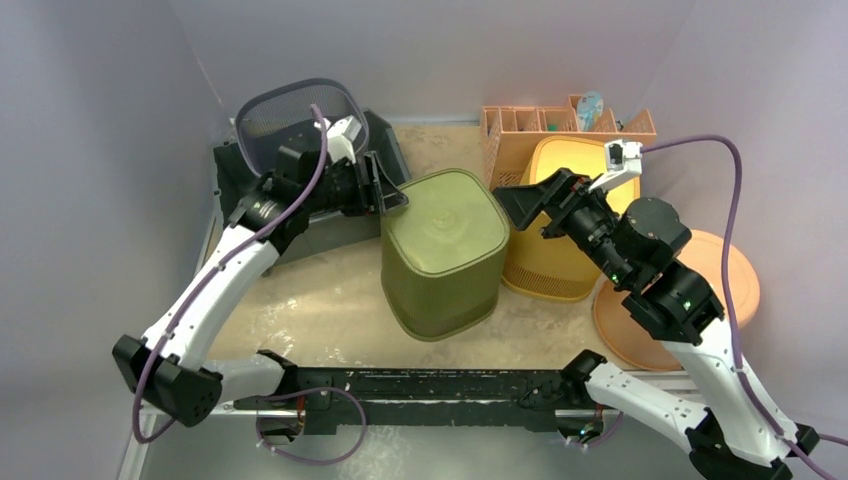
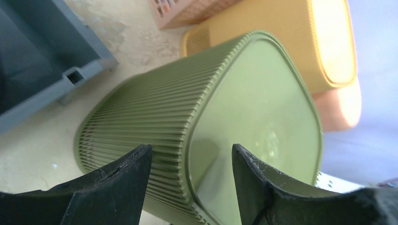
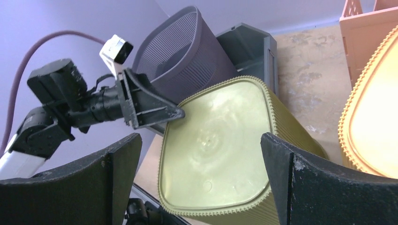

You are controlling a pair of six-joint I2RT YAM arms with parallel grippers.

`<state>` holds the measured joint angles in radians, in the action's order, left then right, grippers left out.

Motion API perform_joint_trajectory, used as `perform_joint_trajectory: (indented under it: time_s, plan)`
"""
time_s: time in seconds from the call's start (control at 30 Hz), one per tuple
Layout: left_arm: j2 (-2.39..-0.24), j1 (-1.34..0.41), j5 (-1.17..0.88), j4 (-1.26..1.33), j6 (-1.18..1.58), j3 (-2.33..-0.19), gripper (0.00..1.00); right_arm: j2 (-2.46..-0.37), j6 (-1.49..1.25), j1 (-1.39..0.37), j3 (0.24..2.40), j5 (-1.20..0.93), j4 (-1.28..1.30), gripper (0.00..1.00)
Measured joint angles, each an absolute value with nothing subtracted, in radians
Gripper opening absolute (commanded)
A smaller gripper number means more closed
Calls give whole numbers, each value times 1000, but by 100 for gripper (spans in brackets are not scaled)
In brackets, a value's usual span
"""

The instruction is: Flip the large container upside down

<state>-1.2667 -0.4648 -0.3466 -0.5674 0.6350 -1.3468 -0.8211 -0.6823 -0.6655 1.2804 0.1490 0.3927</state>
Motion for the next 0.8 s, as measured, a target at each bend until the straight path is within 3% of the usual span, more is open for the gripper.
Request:
perform_joint_trajectory:
  time_s: [0.4,0.8]
  plan:
    - [-965,-480,-457,-456,826,-1079,62,-806,-659,-665,1280,213,422,100]
    - [-999,-694,-387,-145,1038,-886,62,-855,-630,-665,1281,233,426,100]
